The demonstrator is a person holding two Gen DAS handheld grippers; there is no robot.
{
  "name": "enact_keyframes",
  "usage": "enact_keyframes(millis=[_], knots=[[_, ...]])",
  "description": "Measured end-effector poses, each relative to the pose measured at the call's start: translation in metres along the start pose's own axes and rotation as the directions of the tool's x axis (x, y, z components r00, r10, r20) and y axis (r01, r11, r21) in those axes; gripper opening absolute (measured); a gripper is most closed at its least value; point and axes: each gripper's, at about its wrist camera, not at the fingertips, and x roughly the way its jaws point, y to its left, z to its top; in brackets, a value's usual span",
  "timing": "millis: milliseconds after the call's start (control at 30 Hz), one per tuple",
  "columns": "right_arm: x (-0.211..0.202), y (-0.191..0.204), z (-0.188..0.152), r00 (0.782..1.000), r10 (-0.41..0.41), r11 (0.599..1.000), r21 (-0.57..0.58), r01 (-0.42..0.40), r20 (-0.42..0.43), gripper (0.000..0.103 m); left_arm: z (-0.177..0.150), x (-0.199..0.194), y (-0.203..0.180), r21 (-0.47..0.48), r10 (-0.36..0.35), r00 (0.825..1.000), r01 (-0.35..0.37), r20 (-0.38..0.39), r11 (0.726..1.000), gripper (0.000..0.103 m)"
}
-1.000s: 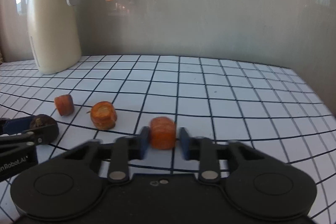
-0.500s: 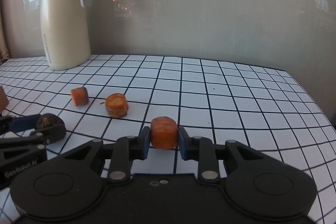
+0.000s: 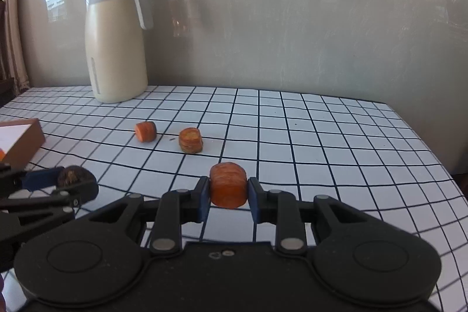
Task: Organize fruits
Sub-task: 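Carry the dark plum and carrot chunk over the white tray with both grippers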
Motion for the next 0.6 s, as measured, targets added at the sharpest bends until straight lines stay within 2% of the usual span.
enact_keyframes(millis=[400, 600], knots=[[-0.053, 0.016, -0.022, 0.999, 0.019, 0.999, -0.035, -0.018, 0.031, 0.019, -0.021, -0.056, 0.011, 0.01, 0.021, 0.999, -0.021, 0.045, 1.0, 0.043], [-0.069, 0.027, -0.027, 0.996, 0.066, 0.996, -0.055, -0.063, 0.052, 0.019, -0.027, -0.076, 0.02, 0.003, 0.031, 0.998, -0.032, 0.061, 0.999, 0.043]])
